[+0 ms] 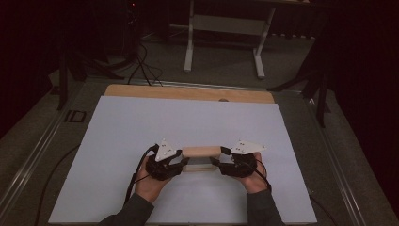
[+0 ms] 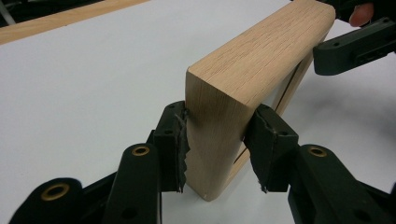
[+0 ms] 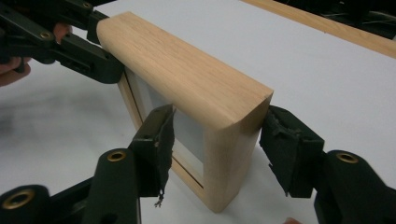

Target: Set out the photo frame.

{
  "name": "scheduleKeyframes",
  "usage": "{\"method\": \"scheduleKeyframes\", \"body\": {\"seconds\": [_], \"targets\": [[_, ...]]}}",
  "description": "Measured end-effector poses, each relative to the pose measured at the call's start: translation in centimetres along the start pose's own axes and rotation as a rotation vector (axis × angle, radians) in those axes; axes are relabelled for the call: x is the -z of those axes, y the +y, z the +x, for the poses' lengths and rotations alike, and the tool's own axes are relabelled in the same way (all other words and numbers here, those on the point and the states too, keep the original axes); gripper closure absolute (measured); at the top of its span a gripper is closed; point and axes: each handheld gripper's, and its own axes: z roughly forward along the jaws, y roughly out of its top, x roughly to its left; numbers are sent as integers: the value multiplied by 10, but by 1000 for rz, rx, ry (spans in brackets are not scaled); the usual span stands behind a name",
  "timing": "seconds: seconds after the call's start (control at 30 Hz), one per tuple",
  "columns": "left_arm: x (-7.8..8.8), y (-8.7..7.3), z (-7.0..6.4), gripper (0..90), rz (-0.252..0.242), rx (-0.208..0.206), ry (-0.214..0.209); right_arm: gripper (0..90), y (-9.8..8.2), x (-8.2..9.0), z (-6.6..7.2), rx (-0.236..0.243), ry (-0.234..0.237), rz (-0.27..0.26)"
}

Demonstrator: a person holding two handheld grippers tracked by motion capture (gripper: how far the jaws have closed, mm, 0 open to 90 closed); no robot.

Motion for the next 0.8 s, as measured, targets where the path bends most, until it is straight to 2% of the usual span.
{"method": "scheduleKeyframes", "body": {"seconds": [0.3, 0.8], "targets": [[0, 1, 0, 593, 2, -6, -4, 510, -2, -1, -2, 4, -16, 13], [0, 2, 5, 596, 9, -7, -6, 525, 0, -4, 2, 8, -42, 15]]}}
